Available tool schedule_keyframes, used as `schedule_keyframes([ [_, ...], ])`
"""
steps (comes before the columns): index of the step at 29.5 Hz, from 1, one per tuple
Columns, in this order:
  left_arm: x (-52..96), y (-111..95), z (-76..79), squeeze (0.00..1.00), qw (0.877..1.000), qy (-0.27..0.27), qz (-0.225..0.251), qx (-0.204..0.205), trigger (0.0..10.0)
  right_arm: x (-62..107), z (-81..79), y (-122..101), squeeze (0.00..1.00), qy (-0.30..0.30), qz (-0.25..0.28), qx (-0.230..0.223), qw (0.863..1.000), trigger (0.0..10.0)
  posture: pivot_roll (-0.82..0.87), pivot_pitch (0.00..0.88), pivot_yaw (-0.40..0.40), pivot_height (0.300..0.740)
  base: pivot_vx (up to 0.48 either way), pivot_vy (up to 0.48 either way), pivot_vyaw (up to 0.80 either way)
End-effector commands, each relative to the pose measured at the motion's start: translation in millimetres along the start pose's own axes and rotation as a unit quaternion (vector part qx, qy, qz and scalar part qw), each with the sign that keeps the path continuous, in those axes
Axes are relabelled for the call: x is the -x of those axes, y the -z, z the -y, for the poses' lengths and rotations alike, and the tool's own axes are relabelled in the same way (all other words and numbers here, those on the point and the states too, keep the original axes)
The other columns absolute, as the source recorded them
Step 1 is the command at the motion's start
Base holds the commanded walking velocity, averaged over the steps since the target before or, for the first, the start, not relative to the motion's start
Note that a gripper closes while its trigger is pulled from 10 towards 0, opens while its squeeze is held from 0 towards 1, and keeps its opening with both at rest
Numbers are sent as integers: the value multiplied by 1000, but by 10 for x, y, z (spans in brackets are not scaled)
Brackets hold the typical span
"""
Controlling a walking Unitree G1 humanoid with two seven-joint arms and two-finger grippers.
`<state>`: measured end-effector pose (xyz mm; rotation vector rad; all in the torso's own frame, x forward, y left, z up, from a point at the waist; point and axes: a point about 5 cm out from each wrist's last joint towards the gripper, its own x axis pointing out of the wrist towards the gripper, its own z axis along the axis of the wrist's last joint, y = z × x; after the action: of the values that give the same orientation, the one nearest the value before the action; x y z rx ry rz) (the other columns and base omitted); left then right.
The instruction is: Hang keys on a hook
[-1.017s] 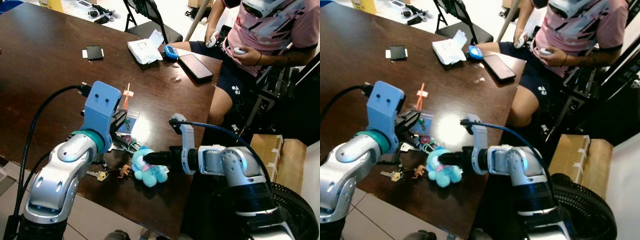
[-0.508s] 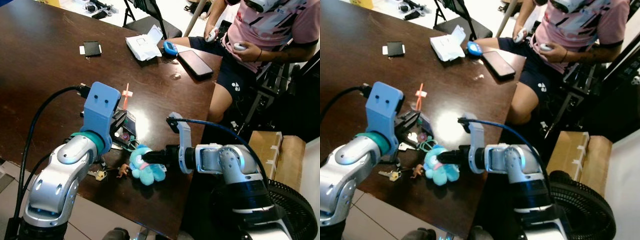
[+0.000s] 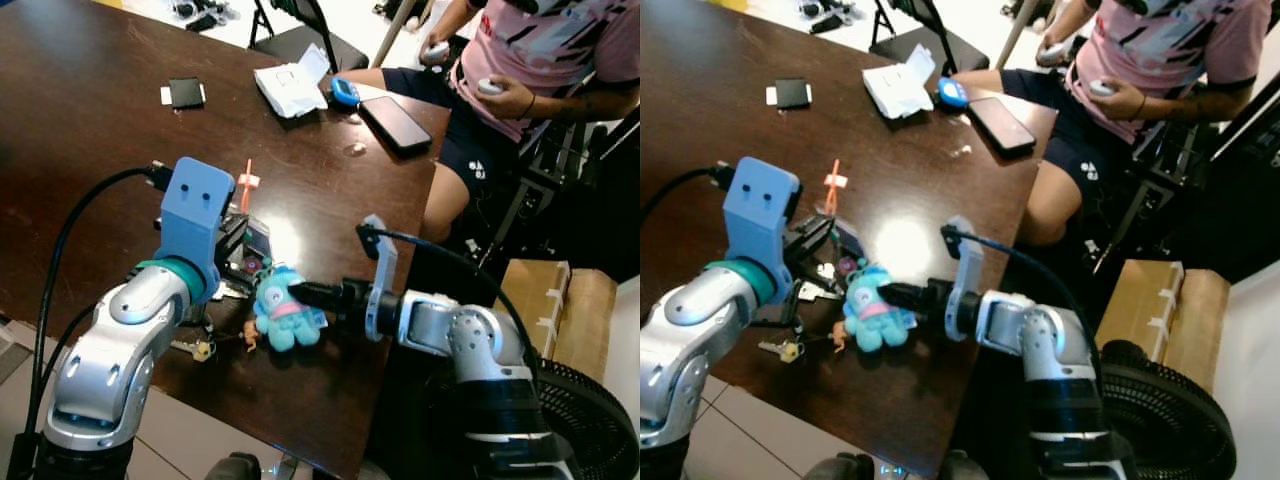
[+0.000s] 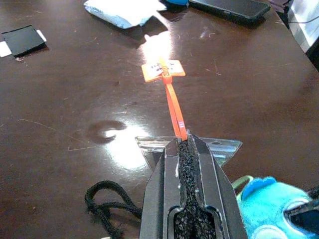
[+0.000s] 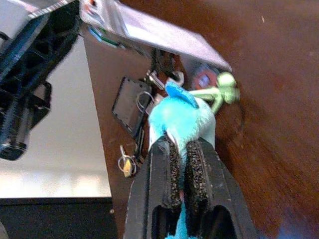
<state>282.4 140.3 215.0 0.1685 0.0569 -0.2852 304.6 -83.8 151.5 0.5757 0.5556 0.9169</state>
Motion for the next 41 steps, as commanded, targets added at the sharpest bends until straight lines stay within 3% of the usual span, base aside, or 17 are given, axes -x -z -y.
schedule_keyframes([
  [1,-3,19,-33,24,1000,-7,-1,1,10000,62,-75,-97,0,-8,47,36,998,0,126,70,26,740,0,0,0],
  [2,-7,-28,-84,20,1000,-25,17,6,10000,107,-164,-248,0,10,102,107,989,0,106,50,24,740,0,0,0],
  [5,-7,-28,-84,20,1000,-25,17,6,10000,107,-164,-248,0,10,102,107,989,0,106,50,24,740,0,0,0],
  [6,-14,-83,-138,12,998,-44,36,14,10000,152,-235,-357,0,28,147,158,976,0,105,48,24,740,0,0,0],
  [8,-14,-83,-138,12,998,-44,36,14,10000,152,-235,-357,0,28,147,158,976,0,105,48,24,740,0,0,0],
  [9,-32,-223,-246,0,994,-78,74,27,10000,212,-287,-424,0,51,186,199,961,10000,96,29,27,740,0,0,0],
  [10,-42,-349,-340,0,988,-103,105,37,10000,258,-296,-445,0,68,208,219,951,10000,94,21,28,740,0,0,0],
  [14,-60,-460,-426,0,983,-123,129,36,10000,292,-240,-403,0,89,212,231,945,10000,90,6,29,740,0,0,0],
  [20,-66,-407,-398,0,986,-117,119,26,10000,256,-111,-302,0,119,173,243,947,10000,93,4,26,740,0,0,0],
  [22,-56,-316,-341,0,988,-111,105,24,10000,151,57,-198,0,149,120,225,955,10000,102,10,16,740,0,0,0],
  [29,-34,-261,-311,0,988,-112,98,25,10000,49,77,-163,0,144,104,225,958,10000,111,24,10,740,0,0,0],
  [36,-38,-272,-335,0,985,-125,116,35,10000,76,-27,-306,0,138,184,271,935,10000,108,34,9,740,0,0,0],
  [37,-27,-277,-316,0,982,-133,131,33,10000,158,-69,-410,0,156,259,281,911,10000,105,31,15,740,0,0,0],
  [39,-27,-277,-316,0,982,-133,131,33,10000,158,-69,-410,0,156,259,281,911,10000,105,31,15,740,0,0,0],
  [41,-20,-276,-323,0,980,-143,137,35,10000,235,-95,-471,0,179,305,303,885,10000,104,27,19,740,0,0,0],
])
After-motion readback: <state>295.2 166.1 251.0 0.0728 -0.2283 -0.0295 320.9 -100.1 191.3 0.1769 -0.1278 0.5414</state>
